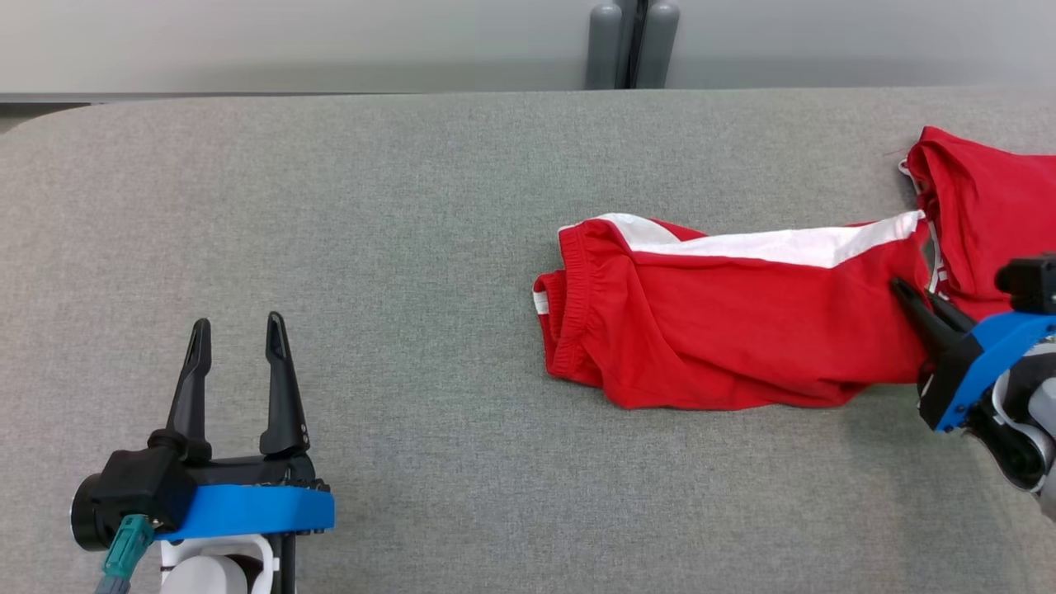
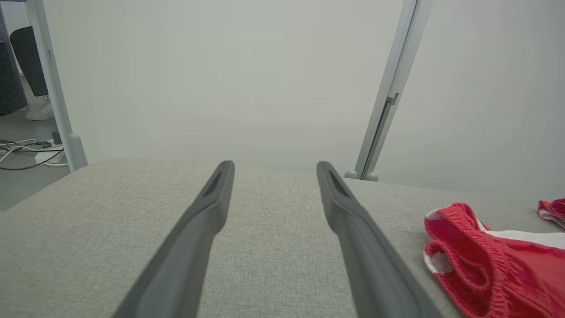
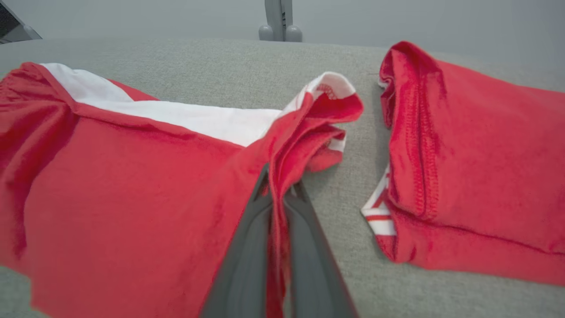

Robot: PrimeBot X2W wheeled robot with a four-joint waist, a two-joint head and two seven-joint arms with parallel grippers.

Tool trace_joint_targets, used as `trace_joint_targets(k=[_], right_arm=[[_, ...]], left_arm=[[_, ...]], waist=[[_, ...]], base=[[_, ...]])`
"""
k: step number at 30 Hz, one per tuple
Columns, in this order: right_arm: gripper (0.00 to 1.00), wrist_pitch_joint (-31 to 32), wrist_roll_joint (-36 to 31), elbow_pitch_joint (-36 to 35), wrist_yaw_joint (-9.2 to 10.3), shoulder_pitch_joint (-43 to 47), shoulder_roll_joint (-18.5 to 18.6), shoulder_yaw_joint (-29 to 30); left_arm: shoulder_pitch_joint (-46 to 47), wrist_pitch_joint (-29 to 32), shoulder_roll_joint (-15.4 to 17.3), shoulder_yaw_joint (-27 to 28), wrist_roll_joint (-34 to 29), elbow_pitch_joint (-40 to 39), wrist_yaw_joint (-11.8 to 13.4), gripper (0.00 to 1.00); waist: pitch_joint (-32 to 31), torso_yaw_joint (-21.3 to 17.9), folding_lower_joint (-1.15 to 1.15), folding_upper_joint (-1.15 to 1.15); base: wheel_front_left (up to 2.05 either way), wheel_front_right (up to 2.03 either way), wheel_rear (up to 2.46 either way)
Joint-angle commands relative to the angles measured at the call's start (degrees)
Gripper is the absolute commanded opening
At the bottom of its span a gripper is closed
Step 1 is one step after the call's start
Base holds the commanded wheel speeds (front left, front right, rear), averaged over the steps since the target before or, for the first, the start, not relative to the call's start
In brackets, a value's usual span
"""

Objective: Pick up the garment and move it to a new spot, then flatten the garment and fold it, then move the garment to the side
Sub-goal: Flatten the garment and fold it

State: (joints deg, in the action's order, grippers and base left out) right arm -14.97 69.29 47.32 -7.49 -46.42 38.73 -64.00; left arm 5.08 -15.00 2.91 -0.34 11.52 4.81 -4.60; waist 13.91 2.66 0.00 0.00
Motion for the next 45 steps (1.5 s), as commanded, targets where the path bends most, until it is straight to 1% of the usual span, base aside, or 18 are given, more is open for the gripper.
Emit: trace_joint_targets(k=[1, 10, 17, 20, 21, 30, 36, 37, 38, 39, 41, 45], right_arm=[[0.00, -0.2, -1.1, -0.2, -0.01, -0.9, -0.6, 0.6], [0.00, -0.2, -7.7, -5.4, -0.01, -3.1, -3.9, 4.3], [0.00, 1.4, -12.3, -7.7, -0.01, -3.6, -8.1, 5.2], [0.00, 2.5, -14.0, -7.9, -0.01, -3.1, -10.0, 6.0], [0.00, 2.5, -14.0, -7.9, -0.01, -3.1, -10.0, 6.0], [0.00, 5.9, -19.0, -8.3, -0.02, 0.5, -15.6, 7.5], [0.00, 6.8, -21.6, -7.8, -0.02, 3.1, -18.3, 9.1], [0.23, 6.5, -22.2, -7.7, -0.01, 3.3, -18.6, 9.4], [0.96, 6.2, -22.6, -7.7, -0.02, 3.6, -19.1, 9.7], [1.00, 5.7, -22.8, -8.0, -0.02, 3.9, -19.5, 10.1], [1.00, 4.6, -23.5, -8.7, -0.01, 4.3, -19.8, 10.9], [1.00, 1.8, -25.2, -10.8, -0.01, 5.8, -18.7, 13.8]], left_arm=[[-0.1, -0.2, 0.0, 0.3, -0.3, 0.3, -0.3, 1.00], [-1.2, -0.3, 0.0, -0.5, 0.4, 0.7, -0.2, 1.00], [-0.9, -0.3, 0.0, -1.4, 0.9, 1.0, -0.2, 1.00], [-0.8, -0.3, 0.0, -1.8, 1.2, 1.1, 0.0, 1.00], [-0.8, -0.3, 0.0, -1.8, 1.2, 1.1, 0.0, 1.00], [-1.0, -0.2, 0.0, -3.1, 2.0, 1.0, 0.3, 1.00], [-0.8, -0.3, 0.0, -3.2, 2.5, 0.8, 0.5, 1.00], [-0.7, -0.3, 0.0, -3.3, 2.5, 0.9, 0.6, 1.00], [-0.6, -0.3, 0.0, -3.4, 2.5, 0.9, 0.7, 1.00], [-0.5, -0.3, 0.0, -3.4, 2.5, 1.0, 0.8, 1.00], [-0.1, -0.3, 0.0, -3.6, 2.6, 1.2, 0.9, 1.00], [0.0, -0.3, 0.0, -3.7, 2.3, 1.3, 0.9, 1.00]], waist=[[-0.4, 0.0, 0.00, 0.00], [-2.4, 0.5, 0.00, 0.00], [-3.0, 2.1, 0.00, 0.00], [-3.1, 3.1, 0.00, 0.00], [-3.1, 3.1, 0.00, 0.00], [-2.8, 6.1, 0.00, 0.00], [-2.1, 6.7, 0.00, 0.00], [-2.0, 6.7, 0.00, 0.00], [-1.9, 6.6, 0.00, 0.00], [-1.8, 6.5, 0.00, 0.00], [-1.7, 6.2, 0.00, 0.00], [-2.1, 5.3, 0.00, 0.00]], base=[[0.00, 0.00, 0.00], [0.00, 0.00, 0.00], [0.00, 0.00, 0.00], [0.00, 0.00, 0.00], [0.00, 0.00, 0.00], [0.00, 0.00, 0.00], [0.00, 0.00, 0.00], [0.00, 0.00, 0.00], [0.00, 0.00, 0.00], [0.00, 0.00, 0.00], [0.00, 0.00, 0.00], [0.00, 0.00, 0.00]])
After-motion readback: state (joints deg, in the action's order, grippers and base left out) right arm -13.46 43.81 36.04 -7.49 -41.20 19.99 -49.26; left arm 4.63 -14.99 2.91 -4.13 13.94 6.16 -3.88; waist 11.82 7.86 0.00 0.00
